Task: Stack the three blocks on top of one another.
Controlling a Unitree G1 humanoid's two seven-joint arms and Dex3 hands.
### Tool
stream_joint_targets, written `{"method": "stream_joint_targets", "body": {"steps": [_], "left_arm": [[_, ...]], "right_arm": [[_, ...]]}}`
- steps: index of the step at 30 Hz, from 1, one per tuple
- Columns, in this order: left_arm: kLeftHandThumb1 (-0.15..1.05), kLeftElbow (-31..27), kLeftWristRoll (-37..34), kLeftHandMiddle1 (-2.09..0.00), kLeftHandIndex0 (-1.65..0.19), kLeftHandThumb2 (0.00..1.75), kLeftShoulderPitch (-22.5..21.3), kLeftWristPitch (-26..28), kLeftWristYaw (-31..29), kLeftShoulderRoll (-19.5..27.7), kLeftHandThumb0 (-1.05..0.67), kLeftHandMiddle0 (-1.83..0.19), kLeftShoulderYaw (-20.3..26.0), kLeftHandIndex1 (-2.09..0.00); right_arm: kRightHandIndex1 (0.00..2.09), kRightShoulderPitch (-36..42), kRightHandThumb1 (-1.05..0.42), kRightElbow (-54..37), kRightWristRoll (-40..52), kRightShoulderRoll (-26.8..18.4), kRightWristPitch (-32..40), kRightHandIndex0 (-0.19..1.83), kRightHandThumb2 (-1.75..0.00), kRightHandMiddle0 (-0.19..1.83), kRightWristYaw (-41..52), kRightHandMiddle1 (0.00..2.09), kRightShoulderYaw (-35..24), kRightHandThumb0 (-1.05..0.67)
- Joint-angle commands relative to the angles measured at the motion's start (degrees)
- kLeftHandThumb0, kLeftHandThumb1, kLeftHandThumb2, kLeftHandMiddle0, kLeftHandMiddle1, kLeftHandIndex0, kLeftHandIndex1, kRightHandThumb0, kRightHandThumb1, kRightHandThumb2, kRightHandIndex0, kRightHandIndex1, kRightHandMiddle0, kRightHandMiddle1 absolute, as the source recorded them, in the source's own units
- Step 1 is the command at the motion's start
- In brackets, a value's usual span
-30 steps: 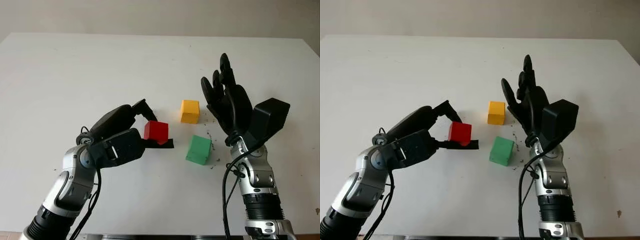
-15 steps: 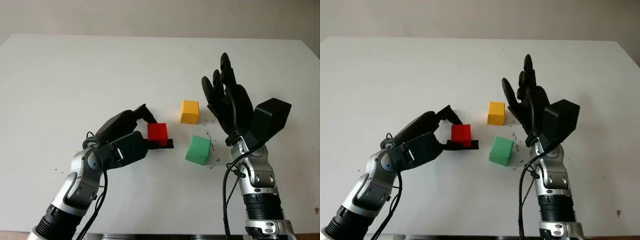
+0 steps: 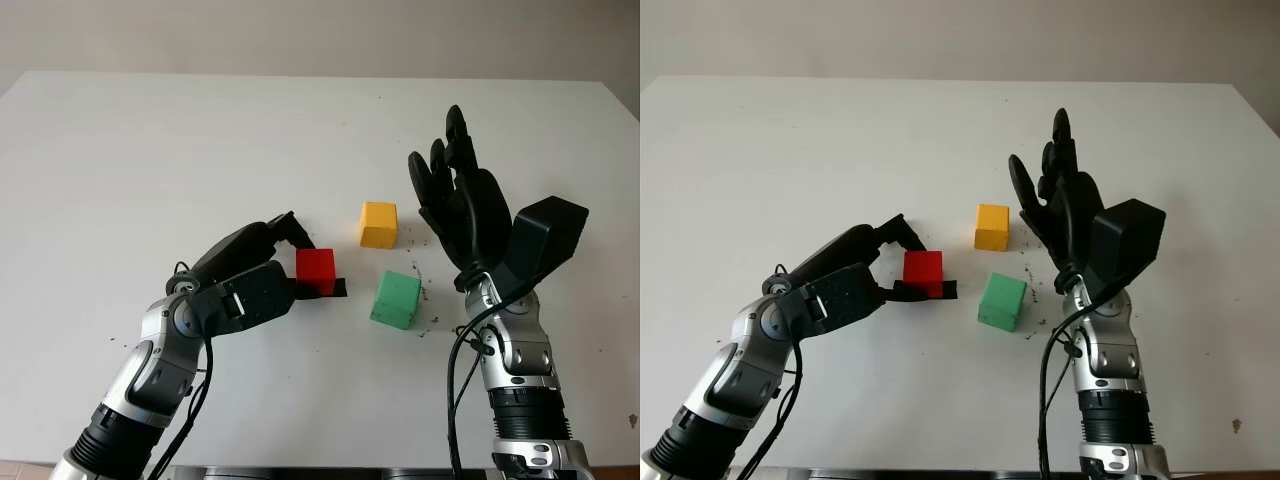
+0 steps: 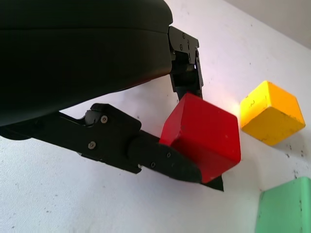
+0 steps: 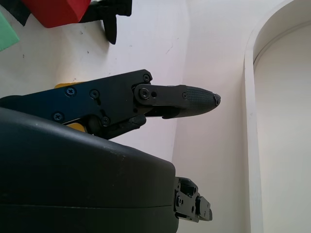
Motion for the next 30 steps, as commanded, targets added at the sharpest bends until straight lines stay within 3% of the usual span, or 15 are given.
{"method": "stream_joint_targets", "body": {"steps": [1, 12, 17, 21, 25, 30], "left_arm": [[1.04, 0.7, 0.3, -0.02, 0.01, 0.06, 0.5, -0.1, -0.1, 0.6, -0.48, 0.02, -0.6, -1.09], [1.01, 0.5, -0.3, -0.03, 0.10, 0.05, 0.6, -1.9, -1.2, 2.0, -0.50, 0.13, -0.2, -0.74], [1.00, 0.1, -2.1, -0.04, 0.08, 0.05, 1.1, -3.8, -1.2, 2.3, -0.53, 0.19, 1.0, -0.28], [0.97, -3.1, -3.3, 0.00, 0.14, 0.05, 1.9, -3.5, -2.2, 3.4, -0.60, 0.19, 2.4, -0.13], [0.95, -8.3, -6.2, 0.00, 0.19, 0.05, 3.5, -2.7, -4.2, 5.4, -0.70, 0.19, 5.8, -0.03], [0.99, -13.9, -13.5, 0.00, 0.19, 0.07, 5.4, -2.3, -6.2, 7.3, -0.85, 0.19, 13.5, 0.00]], "right_arm": [[0.00, 0.3, -1.05, -1.7, 0.0, -0.5, 0.3, -0.19, -0.36, -0.19, -0.1, 0.00, 0.0, -0.58], [0.00, 0.4, -1.05, -1.7, -0.2, -0.5, 0.2, -0.19, -0.37, -0.19, 0.1, 0.00, 0.2, -0.57], [0.00, 0.3, -1.05, -1.8, -0.1, -0.6, 0.5, -0.19, -0.38, -0.19, 0.4, 0.00, 0.1, -0.57], [0.00, 0.4, -1.05, -2.1, 0.1, -0.8, 1.1, -0.19, -0.37, -0.19, 0.5, 0.00, 0.0, -0.58], [0.00, 0.5, -1.05, -2.7, -0.4, -1.1, 1.3, -0.19, -0.37, -0.19, 0.3, 0.00, 0.1, -0.58], [0.00, 0.5, -1.05, -3.6, -1.1, -1.7, 1.6, -0.19, -0.38, -0.19, 0.1, 0.00, 0.1, -0.58]]}}
